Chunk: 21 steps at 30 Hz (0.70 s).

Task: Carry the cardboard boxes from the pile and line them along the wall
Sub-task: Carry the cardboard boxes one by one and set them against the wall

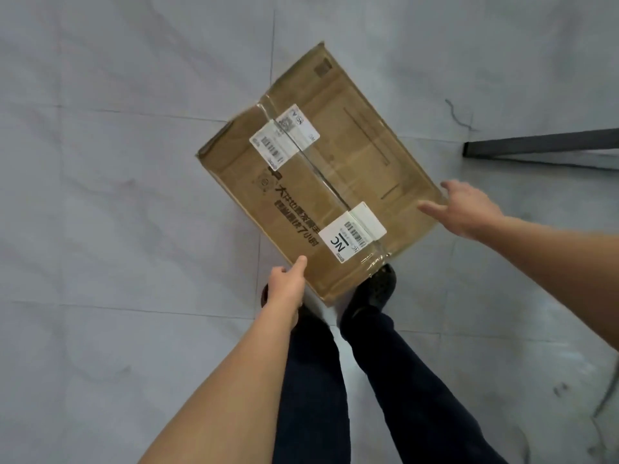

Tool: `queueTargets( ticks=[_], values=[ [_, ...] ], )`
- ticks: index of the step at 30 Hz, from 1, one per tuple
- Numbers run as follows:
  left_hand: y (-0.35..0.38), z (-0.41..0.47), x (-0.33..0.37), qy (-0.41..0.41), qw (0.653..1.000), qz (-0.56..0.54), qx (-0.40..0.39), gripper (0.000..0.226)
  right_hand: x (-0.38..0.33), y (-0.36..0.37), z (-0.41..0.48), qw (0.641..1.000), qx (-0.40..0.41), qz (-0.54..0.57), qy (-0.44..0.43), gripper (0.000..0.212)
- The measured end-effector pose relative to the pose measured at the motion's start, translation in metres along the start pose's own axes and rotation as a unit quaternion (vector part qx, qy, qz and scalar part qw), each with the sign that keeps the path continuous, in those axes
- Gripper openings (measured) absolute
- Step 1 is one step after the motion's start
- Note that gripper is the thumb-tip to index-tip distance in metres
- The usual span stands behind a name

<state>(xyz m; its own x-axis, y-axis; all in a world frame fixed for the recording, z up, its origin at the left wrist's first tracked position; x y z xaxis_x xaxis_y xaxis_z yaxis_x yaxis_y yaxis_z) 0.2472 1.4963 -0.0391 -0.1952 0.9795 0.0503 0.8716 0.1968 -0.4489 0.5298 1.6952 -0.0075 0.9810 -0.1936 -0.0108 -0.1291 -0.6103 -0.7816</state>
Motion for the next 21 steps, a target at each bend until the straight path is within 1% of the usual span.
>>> queueTargets(
  ticks=[2, 3, 5, 7, 9, 10, 12, 13, 14, 17, 19, 21],
  values=[
    [0.022, 0.028, -0.02, -0.042, 0.998, -0.051, -0.016, 0.083, 0.007, 0.029, 0.025, 0.997, -0.002, 0.064, 0.038, 0.082],
    [0.032, 0.038, -0.028, -0.057, 0.994, -0.083, -0.034, 0.086, 0.01, 0.039, 0.032, 0.992, -0.004, 0.112, 0.056, 0.08],
    [0.049, 0.044, -0.038, -0.079, 0.982, -0.148, -0.083, 0.082, 0.012, 0.053, 0.038, 0.977, 0.001, 0.194, 0.087, 0.076],
    [0.05, 0.043, -0.04, -0.078, 0.975, -0.182, -0.099, 0.079, 0.012, 0.059, 0.038, 0.971, -0.008, 0.22, 0.095, 0.077],
    [0.037, 0.036, -0.041, -0.069, 0.976, -0.191, -0.078, 0.084, 0.007, 0.053, 0.027, 0.972, -0.036, 0.211, 0.093, 0.074],
    [0.025, 0.029, -0.037, -0.055, 0.978, -0.193, -0.061, 0.077, 0.003, 0.045, 0.021, 0.976, -0.036, 0.196, 0.086, 0.072],
    [-0.011, 0.015, -0.02, -0.015, 0.98, -0.197, -0.013, 0.049, -0.015, 0.021, 0.008, 0.982, -0.028, 0.174, 0.067, 0.075],
    [-0.03, 0.012, -0.012, -0.003, 0.98, -0.198, 0.015, 0.04, -0.025, 0.009, 0.004, 0.983, -0.022, 0.168, 0.063, 0.078],
    [-0.052, 0.006, -0.001, 0.016, 0.979, -0.196, 0.043, 0.037, -0.038, -0.005, -0.004, 0.983, -0.017, 0.169, 0.063, 0.081],
    [-0.118, -0.021, 0.038, 0.066, 0.974, -0.185, 0.111, 0.046, -0.079, -0.044, -0.021, 0.974, -0.015, 0.213, 0.077, 0.092],
    [-0.153, -0.035, 0.06, 0.093, 0.967, -0.195, 0.134, 0.045, -0.106, -0.066, -0.029, 0.963, -0.026, 0.259, 0.071, 0.089],
    [-0.175, -0.044, 0.079, 0.124, 0.96, -0.21, 0.138, 0.044, -0.125, -0.08, -0.036, 0.947, -0.045, 0.31, 0.07, 0.082]
  ],
)
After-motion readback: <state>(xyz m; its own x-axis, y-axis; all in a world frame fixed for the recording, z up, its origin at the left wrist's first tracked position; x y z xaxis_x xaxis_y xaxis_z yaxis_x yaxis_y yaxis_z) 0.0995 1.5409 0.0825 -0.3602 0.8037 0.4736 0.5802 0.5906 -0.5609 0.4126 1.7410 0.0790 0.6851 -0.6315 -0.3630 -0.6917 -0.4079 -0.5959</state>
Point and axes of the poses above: each hand's wrist, its own z-axis towards the middle knuckle, its own y-axis out of the palm, x = y × z, the point moved 6 cm from there along z, towards the middle knuckle, and after that the axes turned 12 degrees about x, right-handed, at the moved point
